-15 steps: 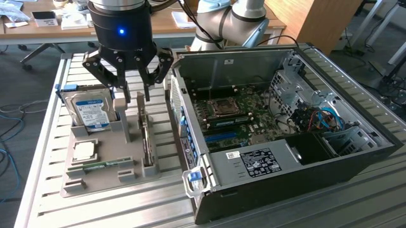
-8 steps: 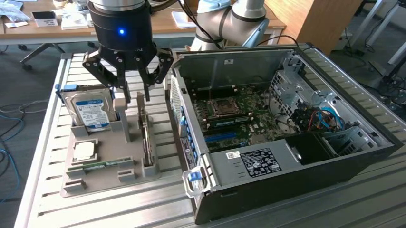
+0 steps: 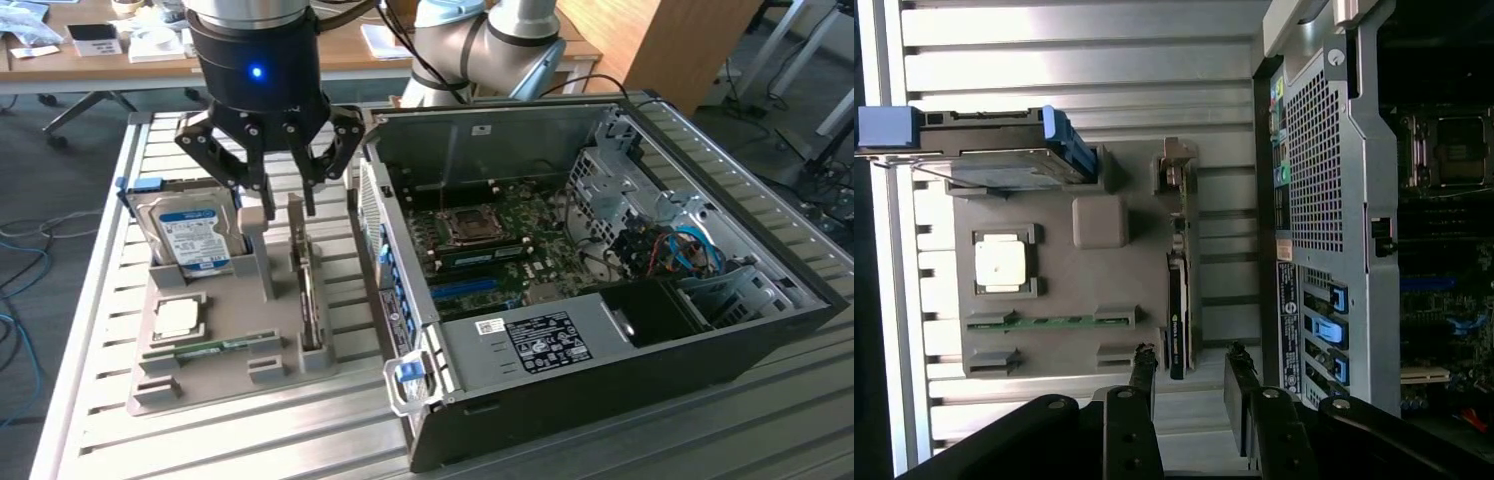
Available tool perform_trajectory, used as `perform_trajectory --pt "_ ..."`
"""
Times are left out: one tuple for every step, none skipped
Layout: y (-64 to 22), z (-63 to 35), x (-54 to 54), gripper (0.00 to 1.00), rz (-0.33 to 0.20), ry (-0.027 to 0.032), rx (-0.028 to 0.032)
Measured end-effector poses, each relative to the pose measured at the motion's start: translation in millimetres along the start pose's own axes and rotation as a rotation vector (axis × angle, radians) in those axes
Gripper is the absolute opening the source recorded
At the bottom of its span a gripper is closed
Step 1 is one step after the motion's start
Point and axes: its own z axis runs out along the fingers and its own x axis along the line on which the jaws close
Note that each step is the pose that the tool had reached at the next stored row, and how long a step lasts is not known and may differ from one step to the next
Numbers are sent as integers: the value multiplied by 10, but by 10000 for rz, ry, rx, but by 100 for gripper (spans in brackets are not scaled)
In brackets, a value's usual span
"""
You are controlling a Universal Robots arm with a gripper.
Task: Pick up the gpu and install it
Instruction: 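Pick up the gpu and move the gpu toward the slot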
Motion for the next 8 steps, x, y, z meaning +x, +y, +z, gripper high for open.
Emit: perform_trajectory --pt "-1 18 1 42 0 -1 -1" --pt "-2 36 2 42 1 0 0" --pt "-3 53 3 42 0 0 0" --pt "-3 71 4 42 0 0 0" --pt "-4 89 5 42 0 1 0" --pt "-5 108 5 42 0 -1 0" --pt "-5 120 6 42 0 0 0" --pt "-6 127 6 42 0 0 0"
